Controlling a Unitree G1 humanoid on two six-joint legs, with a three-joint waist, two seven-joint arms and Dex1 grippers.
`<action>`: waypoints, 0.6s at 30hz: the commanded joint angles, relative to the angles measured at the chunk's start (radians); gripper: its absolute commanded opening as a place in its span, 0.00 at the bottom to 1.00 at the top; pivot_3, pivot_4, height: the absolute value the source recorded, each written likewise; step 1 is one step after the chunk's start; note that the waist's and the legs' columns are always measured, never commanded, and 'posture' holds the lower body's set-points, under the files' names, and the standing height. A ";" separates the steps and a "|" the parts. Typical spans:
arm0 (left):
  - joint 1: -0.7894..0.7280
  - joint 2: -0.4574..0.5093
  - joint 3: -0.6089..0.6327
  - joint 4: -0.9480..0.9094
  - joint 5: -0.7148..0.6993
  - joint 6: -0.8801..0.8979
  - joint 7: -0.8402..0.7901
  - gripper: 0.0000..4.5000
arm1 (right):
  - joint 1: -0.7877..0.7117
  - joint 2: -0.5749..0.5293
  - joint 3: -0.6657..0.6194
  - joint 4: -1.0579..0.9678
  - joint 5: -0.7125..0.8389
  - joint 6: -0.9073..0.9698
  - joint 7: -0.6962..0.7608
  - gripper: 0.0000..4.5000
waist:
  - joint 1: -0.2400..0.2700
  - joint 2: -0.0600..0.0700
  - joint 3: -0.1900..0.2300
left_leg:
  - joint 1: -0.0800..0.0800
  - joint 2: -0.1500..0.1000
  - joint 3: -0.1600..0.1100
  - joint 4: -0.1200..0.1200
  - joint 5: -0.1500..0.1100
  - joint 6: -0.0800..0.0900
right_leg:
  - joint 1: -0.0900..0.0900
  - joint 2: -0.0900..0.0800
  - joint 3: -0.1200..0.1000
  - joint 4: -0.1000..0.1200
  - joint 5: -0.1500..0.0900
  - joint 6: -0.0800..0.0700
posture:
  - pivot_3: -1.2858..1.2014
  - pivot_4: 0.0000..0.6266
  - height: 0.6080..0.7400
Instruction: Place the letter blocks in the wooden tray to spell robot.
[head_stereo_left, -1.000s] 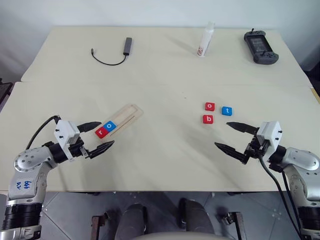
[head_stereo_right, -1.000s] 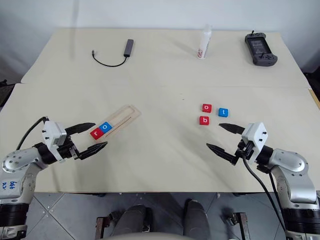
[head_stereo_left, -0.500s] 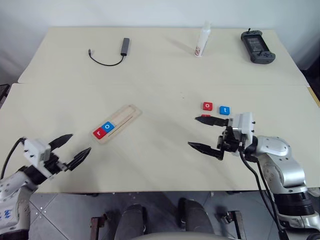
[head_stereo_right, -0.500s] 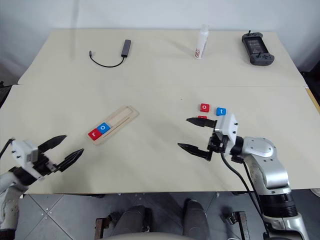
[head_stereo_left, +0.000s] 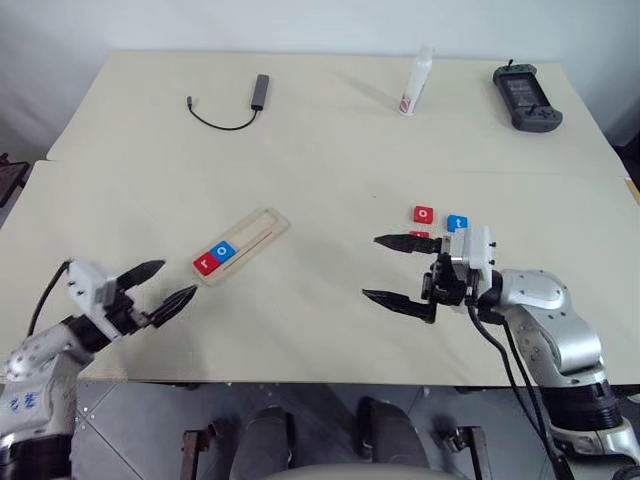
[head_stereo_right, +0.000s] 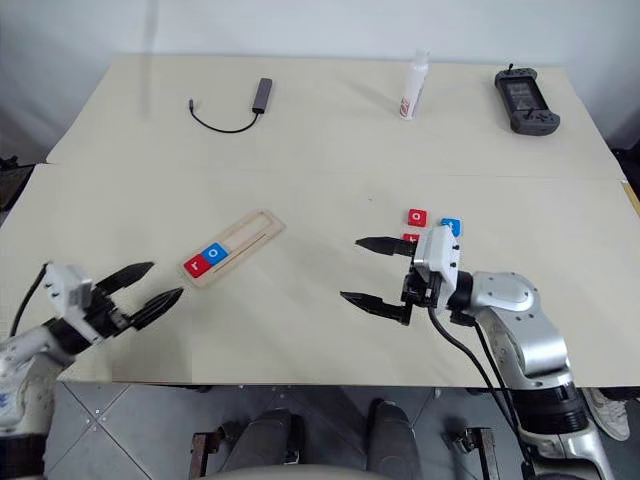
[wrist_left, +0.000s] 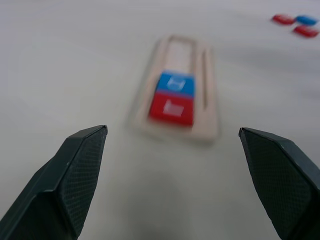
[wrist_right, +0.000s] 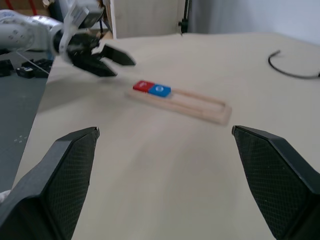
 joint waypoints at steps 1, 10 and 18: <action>-0.074 0.024 -0.060 0.048 0.046 0.009 -0.013 1.00 | 0.015 -0.030 -0.047 -0.052 0.035 0.024 -0.008 0.99 | -0.005 0.000 0.000 | 0.000 0.000 0.000 0.000 0.000 0.000 | 0.000 0.000 0.000 0.000 0.000 0.000 | 0.52 0.24 1.00; -0.185 0.053 -0.170 0.243 0.157 -0.049 -0.069 1.00 | 0.061 -0.036 -0.075 -0.106 0.033 0.042 -0.053 0.99 | -0.011 0.000 0.000 | 0.001 0.000 0.002 -0.001 0.000 0.000 | -0.001 0.001 0.000 0.000 0.000 0.000 | 0.52 0.24 1.00; -0.156 0.087 -0.218 0.261 0.218 -0.058 -0.075 0.86 | 0.086 -0.035 -0.076 -0.136 0.036 0.048 -0.093 1.00 | -0.012 0.000 0.000 | 0.002 0.001 0.003 0.000 0.000 0.000 | 0.000 0.001 0.001 0.001 0.000 0.000 | 0.52 0.24 1.00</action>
